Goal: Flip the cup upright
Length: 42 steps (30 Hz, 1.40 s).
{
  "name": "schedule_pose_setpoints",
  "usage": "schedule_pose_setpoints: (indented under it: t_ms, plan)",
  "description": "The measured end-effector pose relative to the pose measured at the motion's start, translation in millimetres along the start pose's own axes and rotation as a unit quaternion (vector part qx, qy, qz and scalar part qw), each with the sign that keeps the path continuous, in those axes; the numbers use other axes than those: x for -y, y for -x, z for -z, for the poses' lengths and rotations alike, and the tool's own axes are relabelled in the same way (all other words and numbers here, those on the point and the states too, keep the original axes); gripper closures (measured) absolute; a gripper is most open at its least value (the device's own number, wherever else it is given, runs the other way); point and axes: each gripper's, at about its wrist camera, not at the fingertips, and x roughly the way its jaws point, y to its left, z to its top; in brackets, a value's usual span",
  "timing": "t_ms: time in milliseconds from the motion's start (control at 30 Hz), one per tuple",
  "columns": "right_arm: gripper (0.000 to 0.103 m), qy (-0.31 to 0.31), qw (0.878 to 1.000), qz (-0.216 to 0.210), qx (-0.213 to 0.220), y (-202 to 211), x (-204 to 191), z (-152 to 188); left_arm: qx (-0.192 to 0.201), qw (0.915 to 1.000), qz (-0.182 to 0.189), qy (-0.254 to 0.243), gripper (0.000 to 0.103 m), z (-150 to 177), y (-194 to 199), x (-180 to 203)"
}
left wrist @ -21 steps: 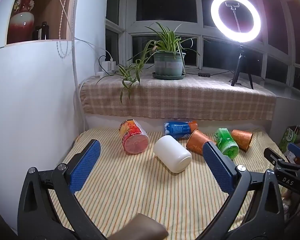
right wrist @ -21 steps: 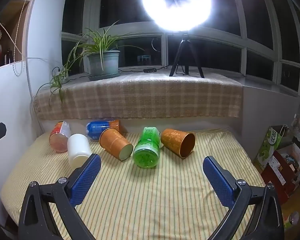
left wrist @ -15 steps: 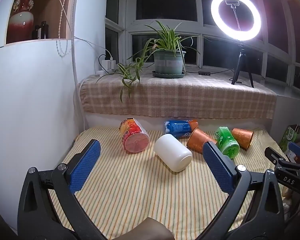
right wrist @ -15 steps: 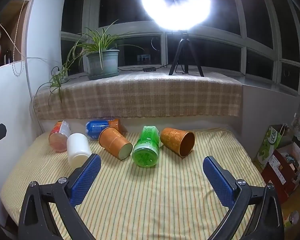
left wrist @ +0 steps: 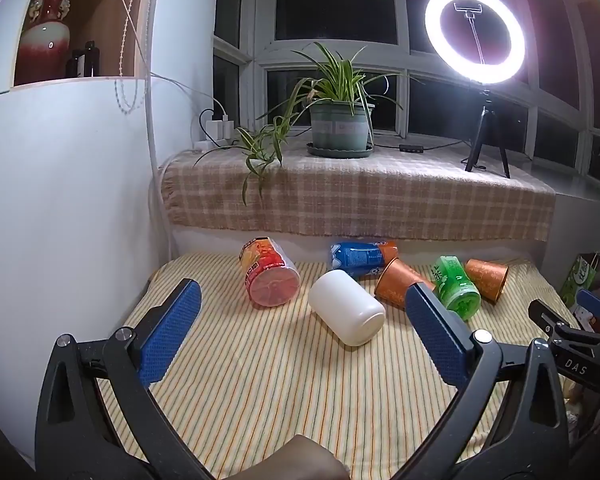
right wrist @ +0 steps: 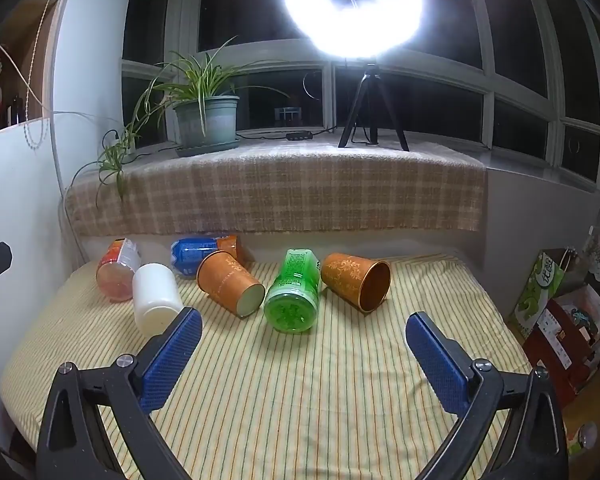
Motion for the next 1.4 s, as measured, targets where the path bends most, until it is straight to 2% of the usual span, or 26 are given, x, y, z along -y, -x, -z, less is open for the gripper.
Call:
schedule_pose_setpoints:
  t_ms: [1400]
  plan:
    - [0.0, 0.008, 1.0, -0.003, -0.009, -3.6, -3.9, 1.7, 0.0, 1.0, -0.001, 0.006, 0.0, -1.0, 2.8, -3.0]
